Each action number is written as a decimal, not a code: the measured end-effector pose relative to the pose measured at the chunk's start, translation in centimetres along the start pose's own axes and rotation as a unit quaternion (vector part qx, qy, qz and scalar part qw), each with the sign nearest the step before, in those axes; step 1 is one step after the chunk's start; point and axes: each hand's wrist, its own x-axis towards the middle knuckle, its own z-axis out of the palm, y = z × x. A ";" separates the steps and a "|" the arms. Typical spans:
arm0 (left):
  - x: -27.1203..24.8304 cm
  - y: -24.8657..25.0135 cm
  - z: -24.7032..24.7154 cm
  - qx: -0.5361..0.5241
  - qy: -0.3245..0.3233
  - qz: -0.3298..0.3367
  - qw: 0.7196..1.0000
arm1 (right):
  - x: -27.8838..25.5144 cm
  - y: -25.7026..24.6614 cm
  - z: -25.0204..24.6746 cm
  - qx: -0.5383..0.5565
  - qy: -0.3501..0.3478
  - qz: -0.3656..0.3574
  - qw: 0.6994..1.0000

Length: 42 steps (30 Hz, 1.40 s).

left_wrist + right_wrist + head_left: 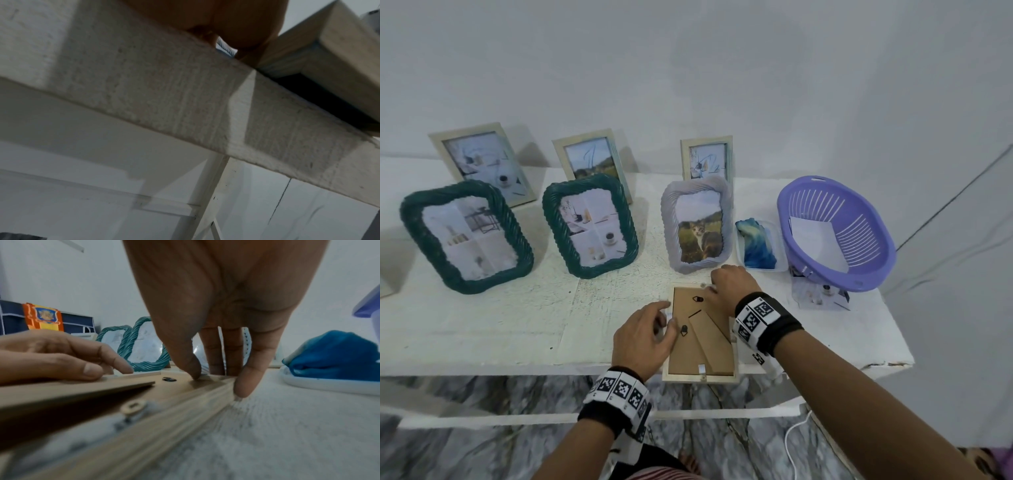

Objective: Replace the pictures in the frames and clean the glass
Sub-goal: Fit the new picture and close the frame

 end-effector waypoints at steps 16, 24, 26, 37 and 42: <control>0.1 -0.9 0.8 0.011 0.022 0.051 0.998 | -6.0 -0.5 -0.4 0.112 0.098 -0.028 0.989; 0.2 -1.1 0.9 0.014 0.024 0.053 0.998 | -14.0 -2.3 3.6 0.039 0.151 -0.176 0.972; 0.3 -1.1 0.9 0.011 0.023 0.050 0.998 | -14.4 -2.2 4.7 0.017 0.171 -0.174 0.970; 0.2 -0.7 0.9 0.027 0.019 0.045 0.998 | -15.1 -3.8 6.7 0.176 0.175 -0.090 0.964; 0.2 -0.6 1.0 0.036 0.018 0.040 0.998 | -15.2 -3.4 6.6 0.196 0.154 -0.110 0.962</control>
